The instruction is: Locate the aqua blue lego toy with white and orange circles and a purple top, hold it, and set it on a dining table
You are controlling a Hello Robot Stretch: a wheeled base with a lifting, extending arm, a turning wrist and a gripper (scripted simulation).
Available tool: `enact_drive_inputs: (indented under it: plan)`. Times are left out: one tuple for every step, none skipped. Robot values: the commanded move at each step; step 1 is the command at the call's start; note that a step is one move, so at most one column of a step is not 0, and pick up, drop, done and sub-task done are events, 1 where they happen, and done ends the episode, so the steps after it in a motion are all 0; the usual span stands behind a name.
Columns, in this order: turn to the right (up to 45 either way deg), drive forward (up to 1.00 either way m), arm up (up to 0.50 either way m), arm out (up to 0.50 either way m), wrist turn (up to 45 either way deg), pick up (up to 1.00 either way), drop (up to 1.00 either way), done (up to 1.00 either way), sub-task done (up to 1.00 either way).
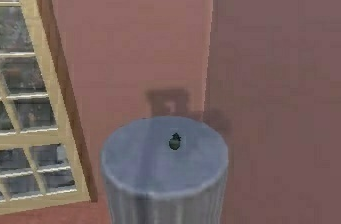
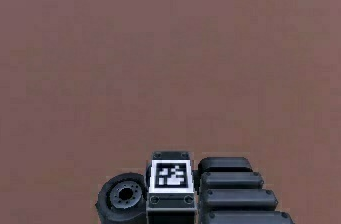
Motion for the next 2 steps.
enact_drive_inputs:
  plan:
    - [-6.0, 0.00, 0.00, 0.00, 0.0, 0.00, 0.00, 0.00, 0.00]
    - [3.0, 0.00, 0.00, 0.00, 0.0, 0.00, 0.00, 0.00, 0.00]
